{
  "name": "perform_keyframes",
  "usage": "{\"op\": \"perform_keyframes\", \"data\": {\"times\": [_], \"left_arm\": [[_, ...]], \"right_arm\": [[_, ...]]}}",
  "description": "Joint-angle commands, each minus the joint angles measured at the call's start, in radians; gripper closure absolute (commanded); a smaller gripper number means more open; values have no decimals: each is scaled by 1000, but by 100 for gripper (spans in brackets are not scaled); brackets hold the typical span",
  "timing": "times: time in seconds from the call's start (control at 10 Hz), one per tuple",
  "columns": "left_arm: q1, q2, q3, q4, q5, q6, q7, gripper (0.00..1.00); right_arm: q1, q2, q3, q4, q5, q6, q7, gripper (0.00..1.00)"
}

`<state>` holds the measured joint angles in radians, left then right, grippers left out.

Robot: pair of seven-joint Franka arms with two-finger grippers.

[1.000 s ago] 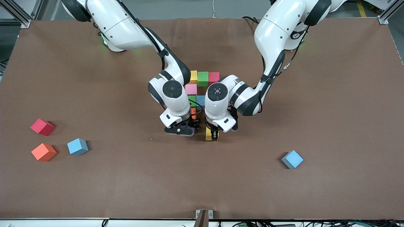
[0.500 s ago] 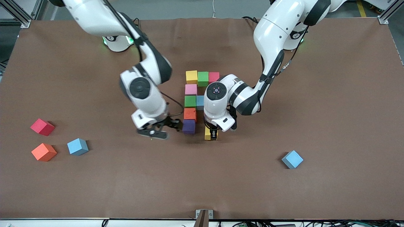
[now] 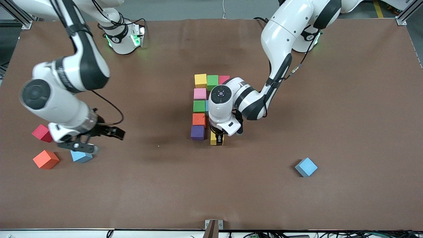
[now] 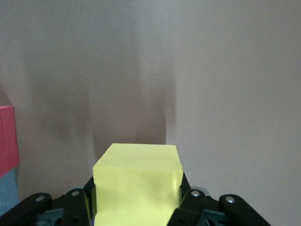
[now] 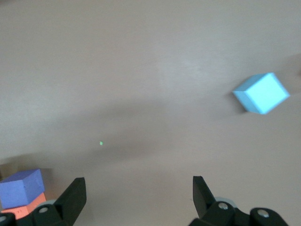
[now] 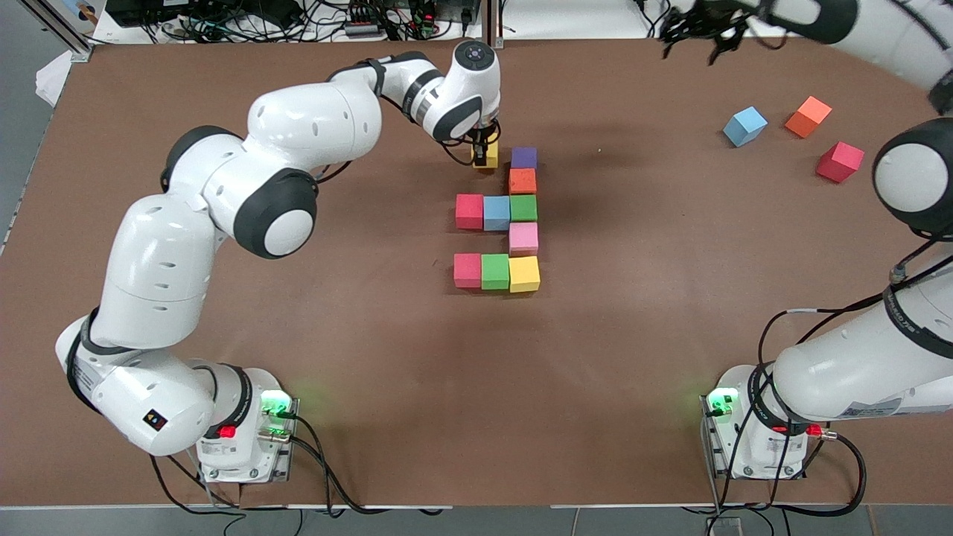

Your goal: Arrange 11 blocks into digit 3

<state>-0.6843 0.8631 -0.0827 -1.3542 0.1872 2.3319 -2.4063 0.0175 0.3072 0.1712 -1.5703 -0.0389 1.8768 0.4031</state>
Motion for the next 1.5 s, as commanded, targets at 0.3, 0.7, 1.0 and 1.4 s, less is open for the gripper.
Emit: {"op": "perform_keyframes", "data": {"times": [0.3,0.7,1.0,1.4], "left_arm": [[-26,36,9,36,0,44,-14,76],[-32,51,8,36,0,56,-17,76],[-35,57,6,36,-2,67,-19,76],[-52,65,6,35,-2,67,-31,76]], "right_arm": [[-154,-20,19,216,7,-251,-299,0],[-151,-98,22,213,1,-355,-377,0],[-206,-166,19,202,16,-378,-456,0],[-170,-161,-18,208,14,-378,-457,0]]}}
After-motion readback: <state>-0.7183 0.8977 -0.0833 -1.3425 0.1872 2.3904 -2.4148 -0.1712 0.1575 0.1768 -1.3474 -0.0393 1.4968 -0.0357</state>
